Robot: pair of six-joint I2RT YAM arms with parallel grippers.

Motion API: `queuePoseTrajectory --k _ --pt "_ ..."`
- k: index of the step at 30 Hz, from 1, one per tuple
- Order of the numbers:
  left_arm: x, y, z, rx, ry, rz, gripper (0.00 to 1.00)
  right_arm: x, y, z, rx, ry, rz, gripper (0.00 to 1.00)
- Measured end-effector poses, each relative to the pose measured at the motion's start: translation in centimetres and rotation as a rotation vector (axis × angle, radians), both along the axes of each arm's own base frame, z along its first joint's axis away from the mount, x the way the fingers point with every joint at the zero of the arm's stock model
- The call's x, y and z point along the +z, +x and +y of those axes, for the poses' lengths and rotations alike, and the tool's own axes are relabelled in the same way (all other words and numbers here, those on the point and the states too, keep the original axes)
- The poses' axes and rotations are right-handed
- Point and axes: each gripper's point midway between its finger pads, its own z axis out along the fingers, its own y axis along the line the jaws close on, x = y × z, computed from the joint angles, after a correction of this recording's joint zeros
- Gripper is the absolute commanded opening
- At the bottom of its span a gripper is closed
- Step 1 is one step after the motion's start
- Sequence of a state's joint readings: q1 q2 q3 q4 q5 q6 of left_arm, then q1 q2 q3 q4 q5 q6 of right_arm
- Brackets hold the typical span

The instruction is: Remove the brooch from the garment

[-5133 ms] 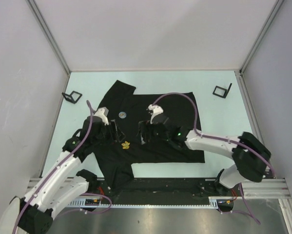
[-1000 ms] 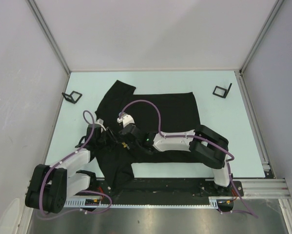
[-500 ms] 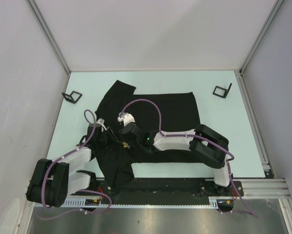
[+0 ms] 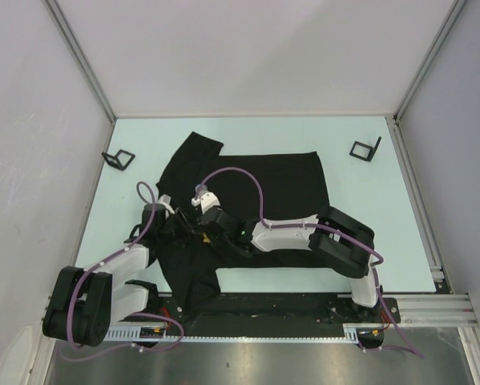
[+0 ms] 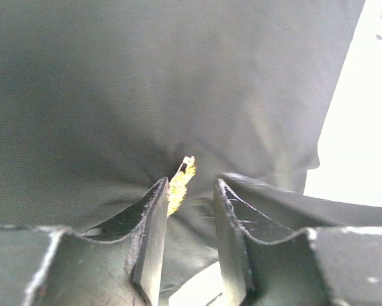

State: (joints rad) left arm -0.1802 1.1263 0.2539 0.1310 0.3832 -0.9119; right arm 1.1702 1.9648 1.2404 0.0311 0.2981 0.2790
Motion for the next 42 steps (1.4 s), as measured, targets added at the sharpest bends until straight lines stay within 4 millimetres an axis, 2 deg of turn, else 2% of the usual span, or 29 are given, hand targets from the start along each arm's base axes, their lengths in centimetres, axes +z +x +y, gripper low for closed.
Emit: queuePoseTrajectory --k 5,10,14,19,23,31,35,42 --pt "1.4 0.2 -0.9 -0.029 -0.052 -0.041 0.31 -1.1 -1.4 0.2 0.034 0.01 0.01 0.33" --pt "1.4 0.1 -1.0 -0.033 -0.061 -0.038 0.29 -1.8 -1.9 0.0 0.034 0.016 0.011 0.41" --pt "1.1 0.0 -1.0 -0.033 -0.061 -0.035 0.28 -2.0 -1.9 -0.1 0.034 0.025 0.009 0.52" --pt "1.0 -0.1 -1.1 -0.036 -0.07 -0.032 0.27 -1.8 -1.9 0.1 0.03 0.043 0.008 0.6" --pt "0.9 -0.3 -1.1 -0.034 -0.071 -0.027 0.27 -1.4 -1.9 0.5 0.02 0.063 -0.008 0.6" --pt "1.1 -0.4 -1.1 -0.037 -0.075 -0.037 0.27 -0.8 -1.5 0.9 -0.011 0.094 -0.028 0.48" --pt "1.4 -0.3 -1.2 -0.039 -0.079 -0.049 0.27 -0.8 -1.4 0.9 -0.018 0.099 -0.028 0.55" --pt "1.7 -0.3 -1.2 -0.041 -0.082 -0.06 0.27 -1.1 -1.4 0.9 -0.025 0.097 -0.024 0.54"
